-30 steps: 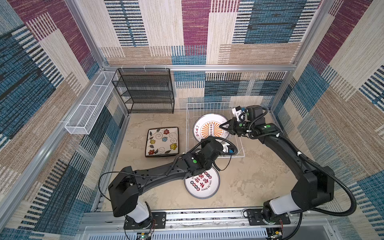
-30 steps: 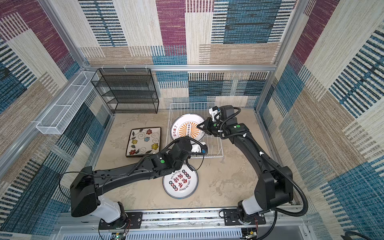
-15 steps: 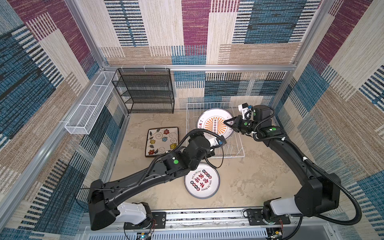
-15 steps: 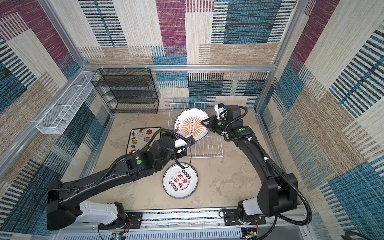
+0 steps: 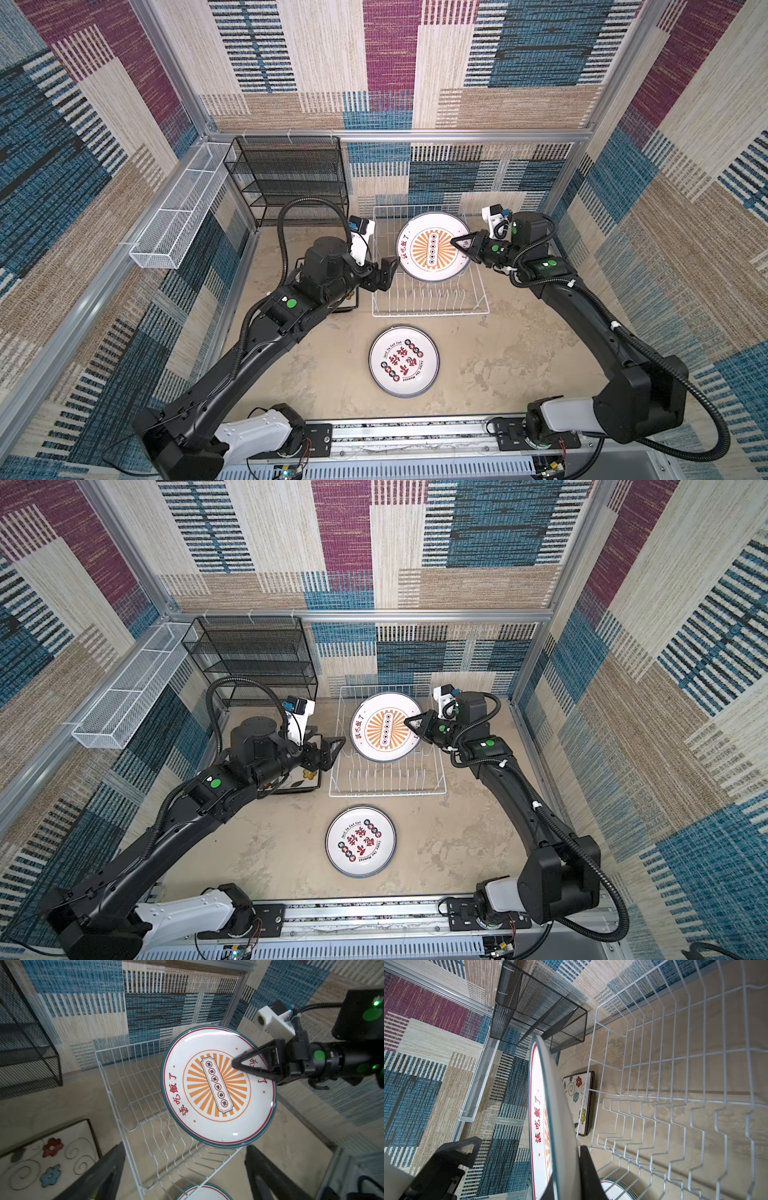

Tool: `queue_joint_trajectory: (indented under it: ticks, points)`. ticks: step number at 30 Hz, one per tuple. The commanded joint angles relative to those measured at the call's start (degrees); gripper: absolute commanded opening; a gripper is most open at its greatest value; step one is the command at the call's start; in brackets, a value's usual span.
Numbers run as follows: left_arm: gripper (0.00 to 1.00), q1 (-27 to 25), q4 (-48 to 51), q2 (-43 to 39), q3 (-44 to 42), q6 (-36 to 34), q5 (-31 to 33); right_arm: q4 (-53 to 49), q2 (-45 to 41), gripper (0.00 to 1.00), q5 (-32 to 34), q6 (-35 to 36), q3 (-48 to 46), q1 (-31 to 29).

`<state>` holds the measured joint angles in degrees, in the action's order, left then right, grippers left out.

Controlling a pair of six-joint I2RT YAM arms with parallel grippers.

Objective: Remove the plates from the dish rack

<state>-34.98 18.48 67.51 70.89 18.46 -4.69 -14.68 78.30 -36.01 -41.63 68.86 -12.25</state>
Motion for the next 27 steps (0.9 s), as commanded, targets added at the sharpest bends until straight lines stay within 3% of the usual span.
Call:
queue_joint_trajectory:
  ticks: [1, 6, 16, 22, 27]
  points:
    - [0.9, 2.65, -4.76, 2.73, -0.9, 17.48, -12.26, 4.04, -0.43, 0.0, -1.48, 0.82, -0.13, 0.03]
    - [0.89, 3.67, -9.77, 9.01, -0.5, 24.31, -17.49, 5.42, -0.34, 0.0, -3.73, 0.81, -1.09, 0.04]
    - [0.82, 4.67, -11.59, 18.53, 3.11, 26.84, -22.24, 5.7, 0.44, 0.0, -6.11, 1.6, -1.47, 0.12]
    - [0.64, 4.75, -15.63, 21.05, 2.8, 28.99, -25.48, 6.9, 1.74, 0.0, -8.85, 1.07, -1.69, 0.12]
    - [0.39, 4.87, -16.8, 21.79, 2.8, 29.75, -26.48, 7.28, 2.55, 0.0, -9.95, 0.69, -2.06, 0.12]
